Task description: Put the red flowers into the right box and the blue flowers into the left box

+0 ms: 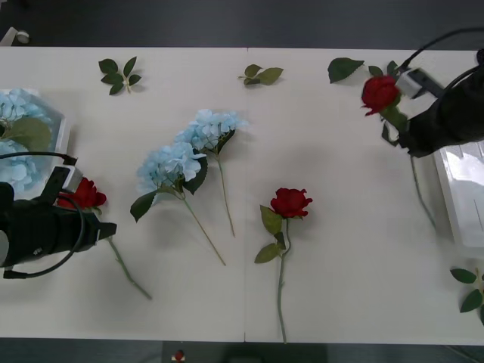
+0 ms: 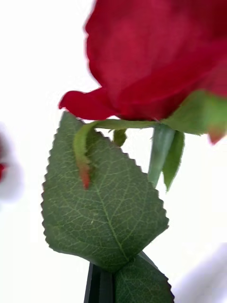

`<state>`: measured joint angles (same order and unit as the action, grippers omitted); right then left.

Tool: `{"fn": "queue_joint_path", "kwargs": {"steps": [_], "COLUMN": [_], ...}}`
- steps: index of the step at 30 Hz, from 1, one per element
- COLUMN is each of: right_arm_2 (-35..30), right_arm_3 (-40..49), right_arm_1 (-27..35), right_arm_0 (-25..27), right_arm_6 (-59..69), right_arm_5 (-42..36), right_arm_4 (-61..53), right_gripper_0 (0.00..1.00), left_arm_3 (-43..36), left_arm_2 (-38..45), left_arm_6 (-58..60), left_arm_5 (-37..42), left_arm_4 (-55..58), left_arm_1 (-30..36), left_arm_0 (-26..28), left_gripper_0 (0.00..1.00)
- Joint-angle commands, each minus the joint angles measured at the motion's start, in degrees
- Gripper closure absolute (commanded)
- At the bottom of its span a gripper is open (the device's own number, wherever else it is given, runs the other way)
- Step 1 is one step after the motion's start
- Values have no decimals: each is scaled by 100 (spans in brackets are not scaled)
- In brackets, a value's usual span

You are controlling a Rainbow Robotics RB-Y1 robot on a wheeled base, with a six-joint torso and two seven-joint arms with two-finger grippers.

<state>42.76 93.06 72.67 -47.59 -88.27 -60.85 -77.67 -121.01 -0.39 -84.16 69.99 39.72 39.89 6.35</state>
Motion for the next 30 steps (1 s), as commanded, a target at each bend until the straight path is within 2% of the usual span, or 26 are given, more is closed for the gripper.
{"fn": "queue_joint_path", "kwargs": {"steps": [1, 10, 19, 25, 30], "right_arm_2": [-426, -426, -426, -426, -426], "right_arm_3": [-455, -1695, -3189, -3848, -4085], "right_arm_1": [441, 608, 151, -33, -139], "right_arm_0": [-233, -207, -128, 21, 268], "right_arm_6": [47, -164, -375, -498, -568], "right_arm_5": [-182, -138, 302, 522, 785], "right_arm_4": [261, 956, 1800, 2151, 2292], "right_gripper_0": [100, 100, 100, 100, 100], "left_arm_3": [51, 614, 939, 1194, 1440], "left_arm_2": [30, 30, -497, -884, -1015], "left_arm_6": [127, 576, 1806, 2483, 2518], "left_arm_5": [-381, -952, -952, -961, -1128], "left_arm_4": [-351, -1142, -2513, -2829, -2838], "left_arm_1": [142, -271, -570, -570, -570], "left_arm_0": [156, 33, -406, -679, -749], "left_gripper_0": [0, 0, 0, 0, 0]}}
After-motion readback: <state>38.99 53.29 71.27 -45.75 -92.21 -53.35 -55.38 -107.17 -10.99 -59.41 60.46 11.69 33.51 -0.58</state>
